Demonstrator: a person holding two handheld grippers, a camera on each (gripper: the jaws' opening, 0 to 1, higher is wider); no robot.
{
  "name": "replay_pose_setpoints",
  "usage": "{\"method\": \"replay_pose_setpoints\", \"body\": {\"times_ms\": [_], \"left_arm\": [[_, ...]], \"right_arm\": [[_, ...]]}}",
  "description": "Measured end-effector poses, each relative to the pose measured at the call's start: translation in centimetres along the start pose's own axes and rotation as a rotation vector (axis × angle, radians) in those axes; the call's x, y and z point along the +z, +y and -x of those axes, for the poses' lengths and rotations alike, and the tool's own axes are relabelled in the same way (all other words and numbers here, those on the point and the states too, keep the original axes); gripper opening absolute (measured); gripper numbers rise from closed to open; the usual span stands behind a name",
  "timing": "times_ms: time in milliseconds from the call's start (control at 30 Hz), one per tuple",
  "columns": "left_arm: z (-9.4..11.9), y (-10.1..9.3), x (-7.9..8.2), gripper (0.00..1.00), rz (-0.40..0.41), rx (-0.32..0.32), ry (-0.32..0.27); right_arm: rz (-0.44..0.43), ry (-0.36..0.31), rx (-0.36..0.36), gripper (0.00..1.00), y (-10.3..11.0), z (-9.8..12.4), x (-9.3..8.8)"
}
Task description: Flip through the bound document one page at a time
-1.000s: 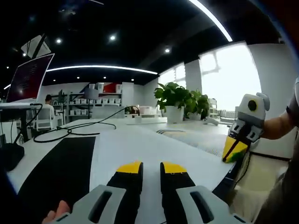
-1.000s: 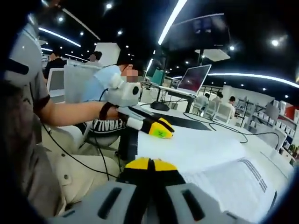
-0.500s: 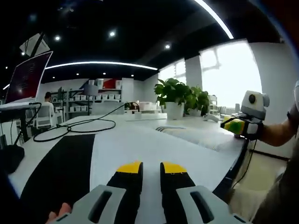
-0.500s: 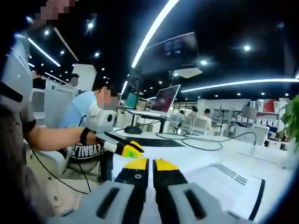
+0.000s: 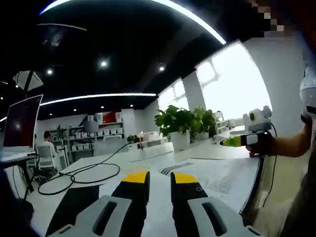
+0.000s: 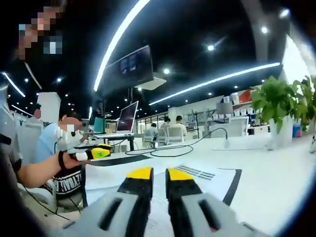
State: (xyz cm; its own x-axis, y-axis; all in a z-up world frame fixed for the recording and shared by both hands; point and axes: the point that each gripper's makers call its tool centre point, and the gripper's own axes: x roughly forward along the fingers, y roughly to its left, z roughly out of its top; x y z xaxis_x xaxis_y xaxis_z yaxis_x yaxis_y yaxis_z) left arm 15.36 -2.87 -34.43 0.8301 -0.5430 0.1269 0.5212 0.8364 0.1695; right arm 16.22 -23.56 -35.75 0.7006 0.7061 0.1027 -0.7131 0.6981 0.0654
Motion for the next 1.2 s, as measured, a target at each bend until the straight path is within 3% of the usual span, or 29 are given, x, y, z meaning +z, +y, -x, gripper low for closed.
{"method": "replay_pose_setpoints", "body": {"times_ms": [100,167,267,367,400,467,567,633,733,833,967,1067,1200], "left_arm": [[-0.7,0.7,0.7,0.19,0.053,0.003,-0.047],[-1.0,1.5,1.0,0.19,0.107,0.009,-0.090],[-1.2,2.7,-0.1,0.19,0.117,0.030,-0.078],[-1.1,3.8,-1.1,0.18,0.191,0.051,-0.081],[-0.9,4.3,-1.5,0.18,0.180,0.077,-0.043],[-0.7,5.0,-1.6,0.18,0.210,0.101,-0.057],[-0.2,4.9,-1.6,0.18,0.187,0.113,-0.067],[-0.5,5.2,-1.7,0.18,0.226,0.122,-0.066],[-0.9,4.5,-2.6,0.18,0.210,0.099,-0.006],[-1.2,3.4,-2.8,0.18,0.186,0.065,0.011],[-2.0,2.2,-3.6,0.18,0.152,0.073,0.065],[-2.4,1.1,-3.4,0.18,0.182,0.053,0.058],[-2.5,1.2,-4.2,0.18,0.145,0.078,0.098]], "right_arm": [[-0.080,0.007,-0.024,0.09,-0.9,0.4,0.0],[-0.078,0.000,-0.040,0.09,-1.5,0.8,0.1],[-0.082,-0.027,-0.056,0.08,-2.0,1.0,0.5],[-0.074,-0.040,-0.067,0.09,-2.1,1.0,0.7],[-0.063,-0.042,-0.074,0.09,-2.1,1.0,0.7],[-0.044,-0.045,-0.096,0.09,-2.4,1.1,0.7],[-0.003,-0.050,-0.128,0.13,-3.1,1.2,0.8],[0.009,-0.038,-0.123,0.15,-3.1,0.9,0.5],[0.057,-0.024,-0.114,0.18,-2.6,0.8,0.2],[0.093,-0.024,-0.098,0.18,-2.3,0.7,0.1],[0.124,-0.028,-0.103,0.22,-2.6,0.7,0.2],[0.161,-0.106,-0.071,0.23,-3.0,0.6,1.4],[0.144,-0.111,-0.052,0.21,-2.5,0.8,1.4]]}}
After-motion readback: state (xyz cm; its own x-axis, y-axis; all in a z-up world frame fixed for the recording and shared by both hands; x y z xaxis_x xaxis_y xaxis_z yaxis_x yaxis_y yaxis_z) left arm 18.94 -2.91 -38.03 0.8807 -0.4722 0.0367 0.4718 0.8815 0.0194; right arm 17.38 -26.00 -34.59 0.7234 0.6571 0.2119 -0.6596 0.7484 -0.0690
